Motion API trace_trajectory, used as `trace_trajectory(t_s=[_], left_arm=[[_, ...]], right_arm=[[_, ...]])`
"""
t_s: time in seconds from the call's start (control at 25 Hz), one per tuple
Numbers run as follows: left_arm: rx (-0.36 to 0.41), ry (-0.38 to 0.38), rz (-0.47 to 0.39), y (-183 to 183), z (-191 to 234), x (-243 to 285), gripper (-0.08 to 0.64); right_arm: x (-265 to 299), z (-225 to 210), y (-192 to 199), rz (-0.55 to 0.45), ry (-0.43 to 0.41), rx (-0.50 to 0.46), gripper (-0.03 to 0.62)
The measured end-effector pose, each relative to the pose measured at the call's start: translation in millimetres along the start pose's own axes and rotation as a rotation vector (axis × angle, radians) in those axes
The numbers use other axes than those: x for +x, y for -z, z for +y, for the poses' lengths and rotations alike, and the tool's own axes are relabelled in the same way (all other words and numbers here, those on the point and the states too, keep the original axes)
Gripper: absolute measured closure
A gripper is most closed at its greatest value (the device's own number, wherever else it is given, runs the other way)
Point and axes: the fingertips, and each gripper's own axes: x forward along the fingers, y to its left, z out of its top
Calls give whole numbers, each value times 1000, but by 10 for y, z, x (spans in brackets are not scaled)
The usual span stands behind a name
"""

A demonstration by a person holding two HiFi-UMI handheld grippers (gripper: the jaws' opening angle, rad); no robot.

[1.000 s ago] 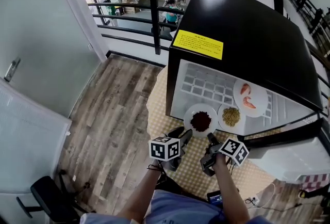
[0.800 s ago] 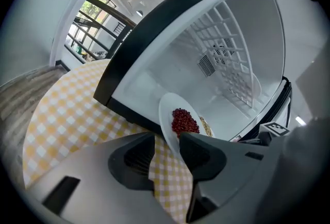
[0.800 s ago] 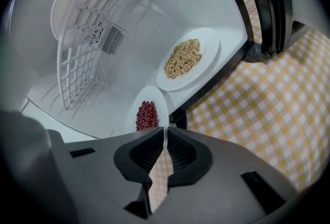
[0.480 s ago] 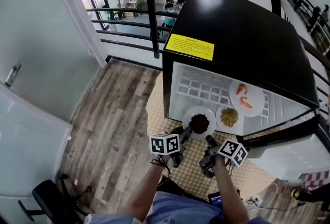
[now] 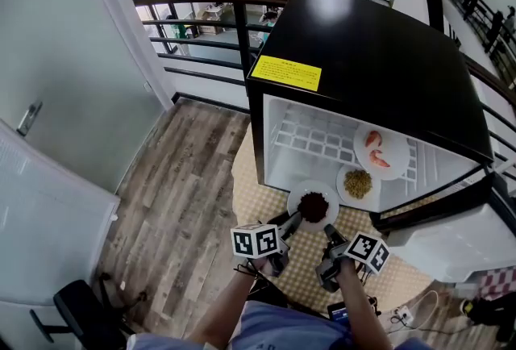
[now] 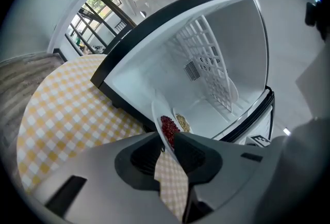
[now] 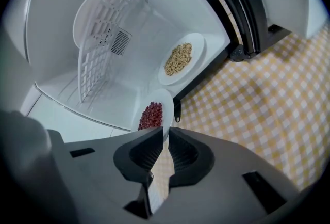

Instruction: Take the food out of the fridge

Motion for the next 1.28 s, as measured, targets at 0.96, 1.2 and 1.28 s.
trace_trajectory(t_s=[0.96,1.2,1.28], left_arm=[[-81,13,-226,536,-1126,-1067,492],[-63,4,-253,708,-1351,-1195,493],[-59,1,-260,782,-1439,-1226,494]], right_arm=[[-1377,372,454,70,-224,-270,554],[-1657,321,535,68,-256,-281,554],[-1760,294,543,66,-266,-290,554]])
